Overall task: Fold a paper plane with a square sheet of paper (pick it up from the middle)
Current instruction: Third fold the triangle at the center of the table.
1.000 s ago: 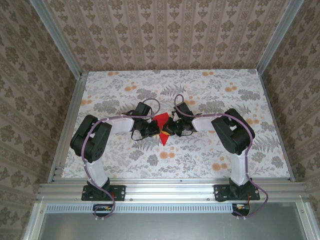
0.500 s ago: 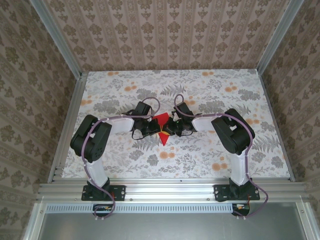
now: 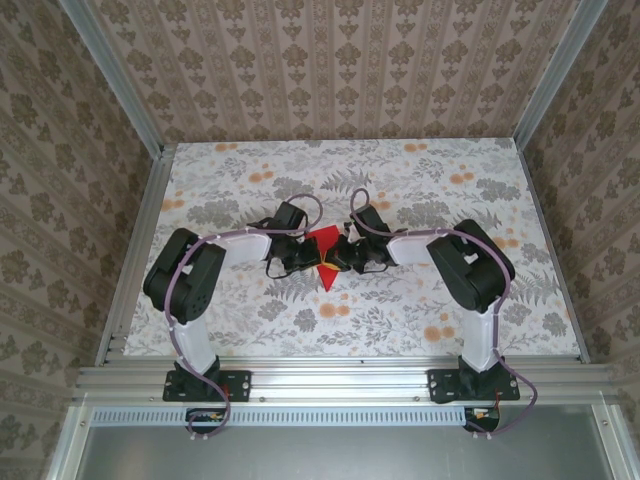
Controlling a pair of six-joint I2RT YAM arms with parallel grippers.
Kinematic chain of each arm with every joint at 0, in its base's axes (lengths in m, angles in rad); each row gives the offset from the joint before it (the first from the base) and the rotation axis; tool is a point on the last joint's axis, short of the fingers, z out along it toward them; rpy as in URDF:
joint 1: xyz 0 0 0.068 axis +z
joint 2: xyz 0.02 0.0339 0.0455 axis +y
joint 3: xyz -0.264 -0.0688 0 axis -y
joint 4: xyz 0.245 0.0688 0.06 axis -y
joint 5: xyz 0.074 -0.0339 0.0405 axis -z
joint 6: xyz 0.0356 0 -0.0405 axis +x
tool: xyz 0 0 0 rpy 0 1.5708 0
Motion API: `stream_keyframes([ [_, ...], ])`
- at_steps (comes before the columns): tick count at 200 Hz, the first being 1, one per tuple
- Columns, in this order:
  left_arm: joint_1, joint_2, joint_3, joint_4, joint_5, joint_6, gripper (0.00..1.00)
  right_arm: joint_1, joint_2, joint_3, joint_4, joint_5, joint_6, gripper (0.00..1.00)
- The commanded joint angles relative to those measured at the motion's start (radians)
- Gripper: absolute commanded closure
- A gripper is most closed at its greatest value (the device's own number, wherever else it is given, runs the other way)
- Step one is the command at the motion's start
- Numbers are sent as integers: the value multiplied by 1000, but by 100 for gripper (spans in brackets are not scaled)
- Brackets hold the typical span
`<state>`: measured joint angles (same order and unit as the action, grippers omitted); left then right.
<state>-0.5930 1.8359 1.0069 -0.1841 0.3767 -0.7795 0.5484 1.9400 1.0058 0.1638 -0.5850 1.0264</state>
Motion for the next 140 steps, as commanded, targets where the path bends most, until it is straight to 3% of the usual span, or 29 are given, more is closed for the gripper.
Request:
stream_keyframes([
  [1, -7, 39, -2, -80, -61, 28, 100, 7, -86, -52, 98, -100, -18, 97],
  [48, -9, 40, 1, -84, -71, 28, 100, 23, -134, -143, 76, -124, -65, 96],
  [140, -17, 47, 5, -91, -81, 22, 100, 38, -36, -148, 101, -139, -73, 96],
])
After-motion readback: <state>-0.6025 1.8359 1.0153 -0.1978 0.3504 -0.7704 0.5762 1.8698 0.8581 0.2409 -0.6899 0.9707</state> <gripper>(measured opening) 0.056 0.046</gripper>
